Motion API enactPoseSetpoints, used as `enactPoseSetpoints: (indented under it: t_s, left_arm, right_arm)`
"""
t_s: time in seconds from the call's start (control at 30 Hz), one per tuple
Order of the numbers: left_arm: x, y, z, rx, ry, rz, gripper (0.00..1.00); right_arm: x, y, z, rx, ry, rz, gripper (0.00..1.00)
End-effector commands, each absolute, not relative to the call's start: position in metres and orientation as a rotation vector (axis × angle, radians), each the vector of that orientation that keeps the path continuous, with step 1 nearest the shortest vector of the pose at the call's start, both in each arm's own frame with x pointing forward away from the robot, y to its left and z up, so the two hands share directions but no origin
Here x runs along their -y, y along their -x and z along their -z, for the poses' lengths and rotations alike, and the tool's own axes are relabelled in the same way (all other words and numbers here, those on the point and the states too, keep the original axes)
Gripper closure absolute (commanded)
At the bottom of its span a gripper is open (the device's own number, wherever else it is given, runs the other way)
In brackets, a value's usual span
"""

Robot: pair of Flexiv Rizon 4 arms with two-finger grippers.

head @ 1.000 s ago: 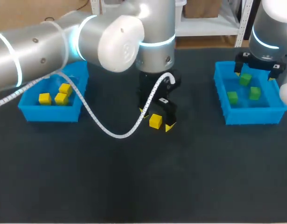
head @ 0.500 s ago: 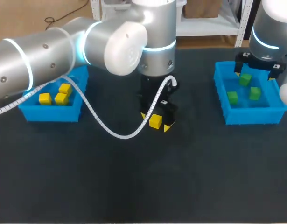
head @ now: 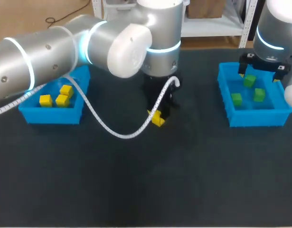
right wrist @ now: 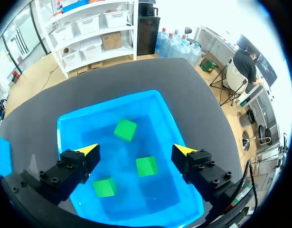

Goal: Put the green cubes in the right bin and the yellow cubes in the left bin.

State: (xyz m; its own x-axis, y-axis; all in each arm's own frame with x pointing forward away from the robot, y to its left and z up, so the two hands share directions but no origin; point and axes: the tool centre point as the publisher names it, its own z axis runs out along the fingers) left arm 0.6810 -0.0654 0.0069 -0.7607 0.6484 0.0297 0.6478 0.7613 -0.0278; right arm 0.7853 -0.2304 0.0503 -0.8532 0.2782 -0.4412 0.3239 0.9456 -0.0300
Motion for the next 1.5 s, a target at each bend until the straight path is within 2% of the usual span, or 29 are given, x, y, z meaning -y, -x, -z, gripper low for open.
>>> enactPoseSetpoints:
  t_s: [0.03,0.3,0.5,0.63,0.8,1.13,1.17,1.2,1.23,1.5]
  left_arm:
    - [0.025,-0.691,-0.061,3.096,1.023,-0.049,1.0]
    - [-0.099,-0.741,-0.147,3.454,0.651,0.179,1.0]
    - [-0.196,-0.749,-0.152,3.507,0.32,0.325,1.0]
    - [-0.238,-0.746,-0.134,3.476,0.175,0.356,1.0]
    - [-0.253,-0.745,-0.106,3.44,0.112,0.294,1.0]
    - [-0.243,-0.76,-0.086,3.446,0.112,0.257,1.0]
    - [-0.241,-0.762,-0.089,3.478,0.069,0.24,0.8]
    - [-0.24,-0.765,-0.092,3.523,-0.015,0.124,0.04]
    - [-0.239,-0.767,-0.096,3.557,-0.109,0.033,0.0]
    - [-0.239,-0.767,-0.096,3.557,-0.109,0.033,0.0]
  right_arm:
    - [0.231,-0.782,-0.05,-2.649,-0.434,0.143,0.0]
    - [0.231,-0.782,-0.05,-2.649,-0.434,0.143,0.0]
    - [0.231,-0.782,-0.05,-2.649,-0.434,0.143,0.0]
    - [0.231,-0.782,-0.05,-2.649,-0.434,0.143,0.0]
    - [0.231,-0.782,-0.05,-2.649,-0.434,0.143,0.0]
    - [0.231,-0.782,-0.05,-2.649,-0.434,0.143,0.0]
    - [0.231,-0.782,-0.05,-2.649,-0.434,0.143,0.0]
    - [0.231,-0.782,-0.05,-2.649,-0.434,0.143,0.0]
    - [0.231,-0.782,-0.05,-2.649,-0.434,0.143,0.0]
    - [0.231,-0.782,-0.05,-2.649,-0.434,0.143,0.0]
